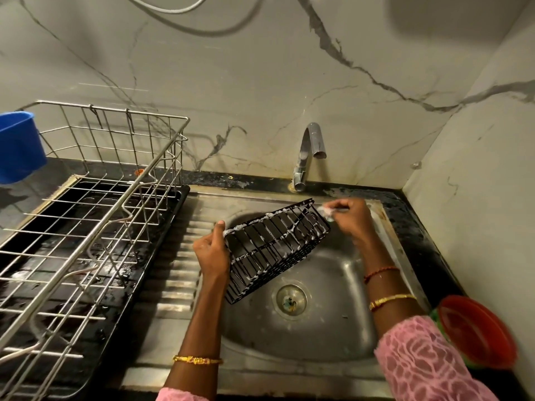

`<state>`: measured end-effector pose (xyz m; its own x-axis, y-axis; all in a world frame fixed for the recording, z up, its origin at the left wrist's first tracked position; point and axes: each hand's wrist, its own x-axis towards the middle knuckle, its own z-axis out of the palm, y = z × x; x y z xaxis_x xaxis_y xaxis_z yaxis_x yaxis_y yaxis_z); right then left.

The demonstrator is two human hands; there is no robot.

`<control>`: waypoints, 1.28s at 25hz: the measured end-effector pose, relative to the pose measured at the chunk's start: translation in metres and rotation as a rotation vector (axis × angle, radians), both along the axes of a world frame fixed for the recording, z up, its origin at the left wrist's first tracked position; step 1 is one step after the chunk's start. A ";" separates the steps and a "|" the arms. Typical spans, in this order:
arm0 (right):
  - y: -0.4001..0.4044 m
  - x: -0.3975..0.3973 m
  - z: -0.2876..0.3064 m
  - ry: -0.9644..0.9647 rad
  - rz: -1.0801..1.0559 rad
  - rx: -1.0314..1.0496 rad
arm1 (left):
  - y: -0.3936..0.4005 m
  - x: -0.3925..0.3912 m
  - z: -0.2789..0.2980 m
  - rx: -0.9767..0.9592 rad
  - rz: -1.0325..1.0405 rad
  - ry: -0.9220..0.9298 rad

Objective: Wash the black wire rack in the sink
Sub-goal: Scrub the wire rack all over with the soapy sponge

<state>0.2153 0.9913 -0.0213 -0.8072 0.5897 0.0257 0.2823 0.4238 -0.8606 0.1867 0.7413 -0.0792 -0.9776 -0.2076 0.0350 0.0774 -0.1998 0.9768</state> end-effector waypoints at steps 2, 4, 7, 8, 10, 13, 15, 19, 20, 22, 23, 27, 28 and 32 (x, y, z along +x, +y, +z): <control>-0.001 -0.020 0.011 0.061 0.025 -0.056 | -0.001 -0.003 -0.002 0.009 -0.005 0.006; -0.002 -0.034 0.013 0.033 0.099 -0.079 | -0.001 -0.002 -0.001 0.020 0.007 -0.004; -0.006 -0.027 0.004 -0.031 0.130 -0.037 | -0.006 -0.003 -0.001 0.051 0.058 -0.015; -0.005 -0.019 0.000 -0.029 0.115 -0.030 | -0.008 -0.003 -0.001 0.077 0.078 -0.022; 0.001 -0.001 -0.006 -0.017 0.104 -0.067 | -0.010 -0.004 -0.001 0.087 0.092 -0.012; 0.014 0.013 -0.003 -0.041 0.136 -0.063 | -0.004 0.000 -0.007 0.095 0.065 0.002; 0.019 0.015 0.005 -0.036 0.145 0.018 | -0.002 -0.002 -0.013 0.205 -0.122 -0.095; 0.005 0.024 0.023 0.063 0.114 0.205 | -0.006 -0.001 -0.006 -0.195 -0.612 -0.281; -0.001 0.028 0.029 0.102 0.117 0.260 | 0.000 0.003 0.001 -0.309 -0.673 -0.277; -0.014 0.037 0.034 0.212 0.151 0.362 | 0.023 0.011 0.017 -0.427 -0.714 -0.239; -0.021 0.041 0.036 0.267 0.178 0.400 | 0.038 0.017 0.027 -0.405 -0.698 -0.215; -0.048 0.056 0.023 0.386 0.307 0.610 | 0.094 0.024 0.056 -0.257 -0.322 -0.178; -0.054 0.062 0.017 0.421 0.316 0.642 | 0.100 0.024 0.057 -0.275 -0.185 -0.196; -0.066 0.085 -0.008 0.585 0.311 0.503 | 0.102 0.027 0.046 -0.295 0.052 -0.276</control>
